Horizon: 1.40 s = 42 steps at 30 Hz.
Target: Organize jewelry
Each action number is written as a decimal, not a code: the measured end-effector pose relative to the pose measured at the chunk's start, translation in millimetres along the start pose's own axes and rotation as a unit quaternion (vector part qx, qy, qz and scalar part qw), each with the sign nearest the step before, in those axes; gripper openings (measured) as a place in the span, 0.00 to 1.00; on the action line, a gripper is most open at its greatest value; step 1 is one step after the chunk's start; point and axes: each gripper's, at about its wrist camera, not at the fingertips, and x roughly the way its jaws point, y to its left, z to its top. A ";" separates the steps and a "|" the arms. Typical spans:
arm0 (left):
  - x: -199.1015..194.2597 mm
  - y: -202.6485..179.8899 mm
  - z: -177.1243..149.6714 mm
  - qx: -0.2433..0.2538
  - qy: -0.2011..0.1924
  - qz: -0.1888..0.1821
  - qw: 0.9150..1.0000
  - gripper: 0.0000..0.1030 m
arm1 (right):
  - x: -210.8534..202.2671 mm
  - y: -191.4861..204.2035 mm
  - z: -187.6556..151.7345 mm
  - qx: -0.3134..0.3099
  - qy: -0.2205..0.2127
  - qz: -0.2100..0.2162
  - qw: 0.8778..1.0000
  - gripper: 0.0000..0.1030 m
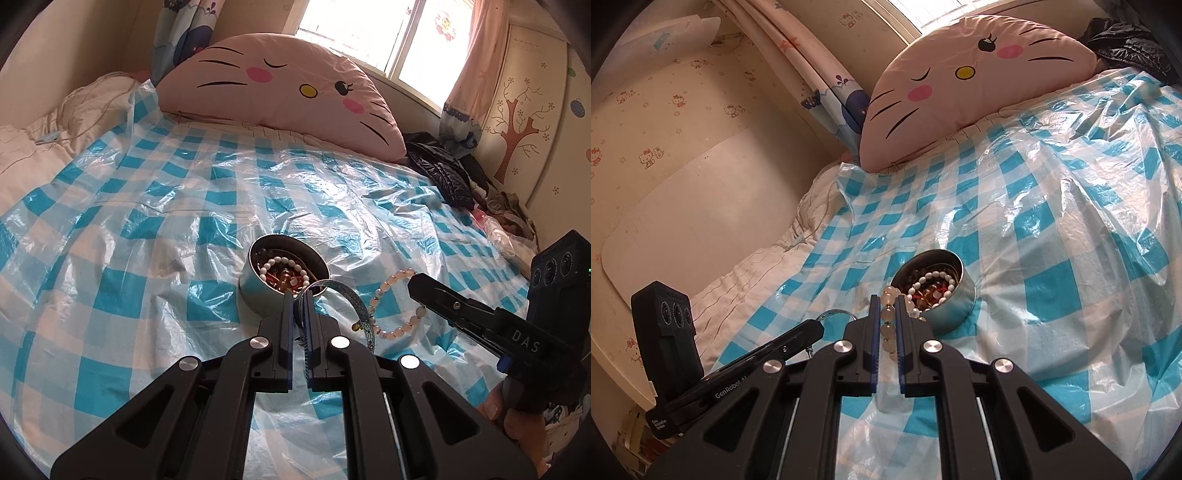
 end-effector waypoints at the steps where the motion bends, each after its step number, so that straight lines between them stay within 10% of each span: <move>1: 2.0 0.0 2.9 0.000 0.000 0.001 1.000 0.04 | 1.8 0.9 3.1 -0.001 -0.002 0.001 1.000 0.08; 18: 83.4 14.5 40.0 -0.026 0.011 0.015 0.999 0.05 | 66.7 11.8 45.4 -0.050 0.003 -0.015 0.999 0.08; 23: 107.2 31.0 38.2 -0.042 0.049 0.036 0.997 0.07 | 128.9 -2.0 36.4 -0.064 0.106 -0.072 0.990 0.22; 29: 65.1 32.0 15.7 -0.008 0.030 0.079 0.996 0.48 | 84.6 -0.6 16.3 -0.066 0.062 -0.091 0.992 0.39; 42: -32.1 -11.9 -53.1 0.087 0.022 0.163 0.983 0.88 | -9.7 23.0 -60.5 -0.116 0.062 -0.229 0.964 0.75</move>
